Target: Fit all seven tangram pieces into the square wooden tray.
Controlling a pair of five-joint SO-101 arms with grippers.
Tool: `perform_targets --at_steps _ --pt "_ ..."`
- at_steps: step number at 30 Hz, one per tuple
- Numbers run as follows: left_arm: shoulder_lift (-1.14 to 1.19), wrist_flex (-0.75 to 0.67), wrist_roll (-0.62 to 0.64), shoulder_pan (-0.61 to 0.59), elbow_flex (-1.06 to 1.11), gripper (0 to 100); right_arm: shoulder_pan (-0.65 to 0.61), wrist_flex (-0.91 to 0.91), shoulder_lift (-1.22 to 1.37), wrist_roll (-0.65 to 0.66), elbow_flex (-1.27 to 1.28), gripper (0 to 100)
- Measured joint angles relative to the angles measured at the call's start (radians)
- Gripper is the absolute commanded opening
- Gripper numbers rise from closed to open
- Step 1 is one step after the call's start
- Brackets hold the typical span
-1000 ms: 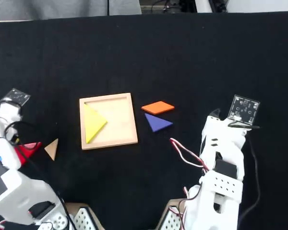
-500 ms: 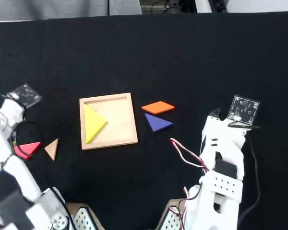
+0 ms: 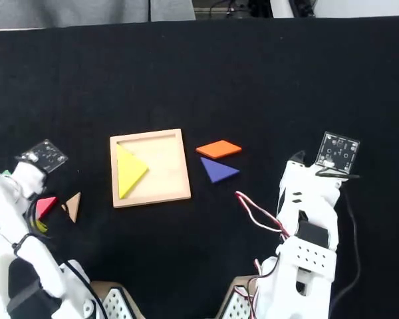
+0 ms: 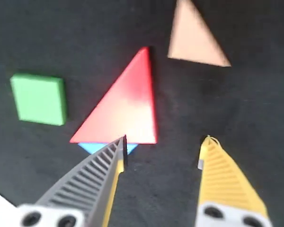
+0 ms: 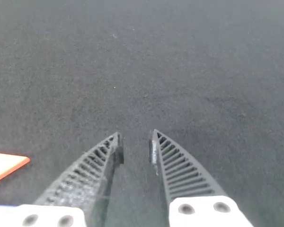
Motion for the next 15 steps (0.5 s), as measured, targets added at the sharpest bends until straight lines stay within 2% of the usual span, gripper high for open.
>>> perform_targets --at_steps 5,10,15 --pt "0.000 -0.101 0.000 -0.032 0.040 26 0.000 0.000 0.000 0.000 0.000 10.3" --pt "0.006 -0.110 0.000 -0.032 0.044 26 -0.005 0.000 0.000 0.000 0.000 10.3" --pt "0.127 -0.110 0.000 -0.032 0.025 26 -0.005 0.000 0.000 0.000 0.000 10.3"
